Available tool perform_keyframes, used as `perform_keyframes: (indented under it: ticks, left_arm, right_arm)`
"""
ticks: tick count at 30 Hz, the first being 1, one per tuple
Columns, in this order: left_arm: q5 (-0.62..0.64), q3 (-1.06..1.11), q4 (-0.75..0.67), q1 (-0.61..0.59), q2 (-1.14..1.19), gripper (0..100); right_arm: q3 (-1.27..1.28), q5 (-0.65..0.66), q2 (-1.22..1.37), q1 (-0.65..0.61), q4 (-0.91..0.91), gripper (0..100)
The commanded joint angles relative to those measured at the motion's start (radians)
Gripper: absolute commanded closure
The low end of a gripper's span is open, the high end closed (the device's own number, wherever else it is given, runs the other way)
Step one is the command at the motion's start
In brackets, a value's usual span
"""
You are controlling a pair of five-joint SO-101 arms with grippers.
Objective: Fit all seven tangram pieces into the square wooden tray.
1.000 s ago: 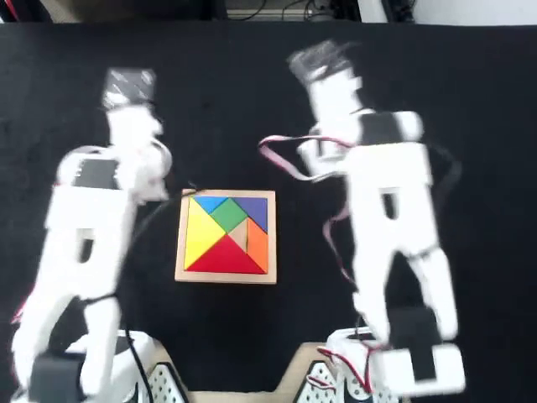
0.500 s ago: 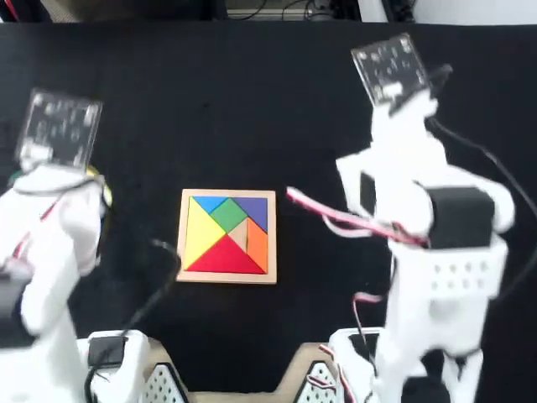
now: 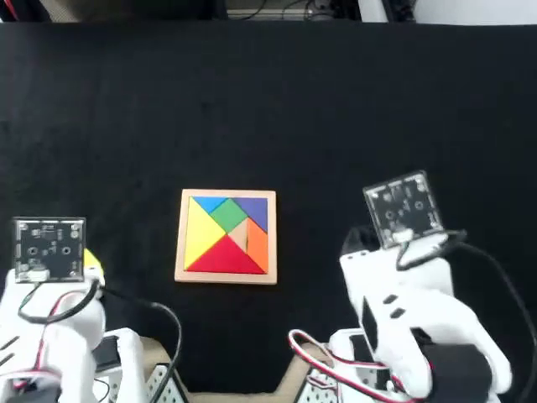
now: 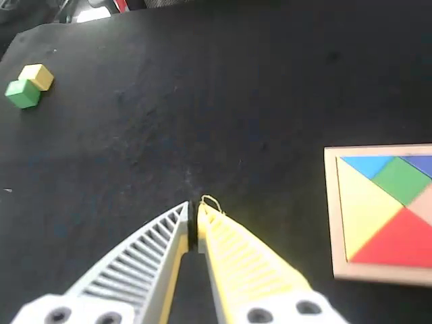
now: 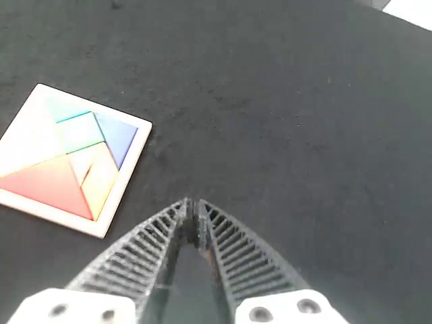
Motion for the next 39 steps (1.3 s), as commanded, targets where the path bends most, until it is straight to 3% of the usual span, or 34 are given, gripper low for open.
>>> perform_keyframes:
  ticks: [1, 5, 10, 13, 30, 36, 39]
  left_arm:
    - [0.129, 0.487, -0.324, -0.021, -0.173, 97]
    - [0.232, 0.751, -0.456, -0.005, -0.319, 97]
    - [0.245, 0.829, -0.574, 0.082, -0.279, 97]
    - [0.241, 0.908, -0.637, 0.131, -0.281, 97]
    - [0.239, 1.053, -0.422, 0.136, -0.281, 97]
    - [0.239, 1.073, -0.400, 0.136, -0.281, 97]
    - [0.244, 1.073, -0.374, 0.136, -0.281, 97]
  right_arm:
    - [0.090, -0.005, -0.016, 0.008, -0.196, 98.4]
    - [0.275, -0.006, -0.016, 0.026, -0.422, 98.4]
    - [0.564, -0.023, -0.016, 0.147, -0.741, 98.6]
    - [0.716, -0.084, -0.027, 0.190, -0.836, 98.6]
    - [1.055, -0.118, -0.102, 0.203, -0.743, 98.7]
    - [1.078, -0.114, -0.294, 0.201, -0.474, 98.7]
    - [1.132, -0.118, -0.433, 0.201, -0.434, 98.7]
